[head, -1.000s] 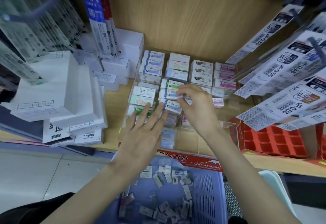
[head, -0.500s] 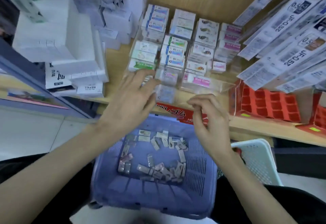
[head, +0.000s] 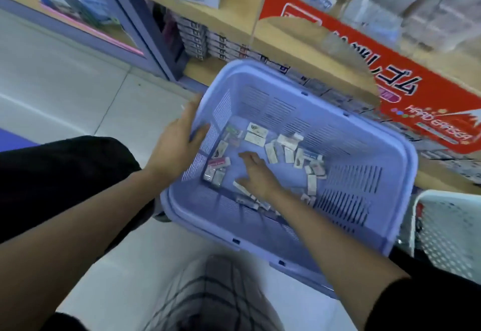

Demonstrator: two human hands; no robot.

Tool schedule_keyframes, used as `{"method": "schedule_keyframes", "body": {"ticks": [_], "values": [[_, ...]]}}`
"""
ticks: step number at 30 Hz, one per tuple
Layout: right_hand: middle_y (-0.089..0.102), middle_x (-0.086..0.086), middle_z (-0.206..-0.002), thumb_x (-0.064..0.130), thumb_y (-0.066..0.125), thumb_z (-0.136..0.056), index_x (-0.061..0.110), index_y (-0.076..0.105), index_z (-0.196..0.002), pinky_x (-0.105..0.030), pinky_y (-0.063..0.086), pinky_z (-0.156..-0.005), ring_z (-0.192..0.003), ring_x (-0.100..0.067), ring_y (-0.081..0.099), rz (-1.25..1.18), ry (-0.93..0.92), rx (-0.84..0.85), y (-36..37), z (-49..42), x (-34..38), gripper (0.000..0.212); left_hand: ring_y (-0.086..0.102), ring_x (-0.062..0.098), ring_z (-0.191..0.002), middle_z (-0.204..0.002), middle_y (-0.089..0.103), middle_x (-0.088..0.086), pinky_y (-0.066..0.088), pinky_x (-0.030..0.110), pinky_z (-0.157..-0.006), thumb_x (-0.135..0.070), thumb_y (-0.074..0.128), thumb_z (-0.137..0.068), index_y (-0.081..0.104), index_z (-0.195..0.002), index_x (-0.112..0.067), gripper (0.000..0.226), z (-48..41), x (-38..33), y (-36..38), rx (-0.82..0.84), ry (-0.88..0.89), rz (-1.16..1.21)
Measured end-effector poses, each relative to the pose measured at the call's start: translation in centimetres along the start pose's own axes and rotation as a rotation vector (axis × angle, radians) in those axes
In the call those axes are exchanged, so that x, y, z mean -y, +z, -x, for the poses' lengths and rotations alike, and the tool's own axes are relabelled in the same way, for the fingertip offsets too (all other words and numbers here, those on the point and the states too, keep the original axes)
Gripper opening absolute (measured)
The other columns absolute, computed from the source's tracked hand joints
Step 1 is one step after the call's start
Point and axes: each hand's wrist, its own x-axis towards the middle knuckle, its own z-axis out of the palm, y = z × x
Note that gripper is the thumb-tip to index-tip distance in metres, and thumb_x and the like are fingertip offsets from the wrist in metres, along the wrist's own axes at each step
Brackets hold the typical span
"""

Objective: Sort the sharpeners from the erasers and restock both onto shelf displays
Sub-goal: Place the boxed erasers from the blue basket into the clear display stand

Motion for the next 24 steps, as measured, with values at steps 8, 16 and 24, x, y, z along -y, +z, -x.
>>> {"method": "schedule_keyframes", "body": {"ticks": [8,16,24], "values": [[0.029,-0.009,-0.150,0.032,0.068,-0.083,0.013,0.029,-0.146,-0.044,0.034,-0.098,-0.132,-0.032,0.030,0.507,-0.246,-0.112,2.5,-6.2,0.8,0.077,0.059,0.034,-0.086,-0.103,0.065,0.014,0.042,0.040,-0.073,-0.025,0.051,-0.097,0.036,-0.140,-0.025,0.046,0.0,-0.7,0.0,-0.059,-0.026,0.067],[0.035,-0.022,-0.145,0.029,0.075,-0.076,0.003,0.051,-0.127,-0.050,0.030,-0.106,-0.136,-0.041,0.029,0.617,-0.344,0.000,3.2,-5.0,-0.6,0.062,0.060,0.025,-0.089,-0.108,0.066,0.007,0.042,0.033,-0.075,-0.029,0.055,-0.095,0.036,-0.141,-0.027,0.050,0.1,-0.7,-0.1,-0.070,-0.052,0.063],[0.042,-0.015,-0.127,0.043,0.067,-0.082,0.009,0.040,-0.132,-0.041,0.038,-0.083,-0.114,-0.035,0.041,0.690,-0.235,-0.059,2.6,-3.0,-2.3,0.066,0.060,0.024,-0.085,-0.104,0.064,0.004,0.043,0.032,-0.073,-0.032,0.054,-0.095,0.034,-0.141,-0.030,0.050,0.1,-0.9,-0.2,-0.051,-0.060,0.056]]}}
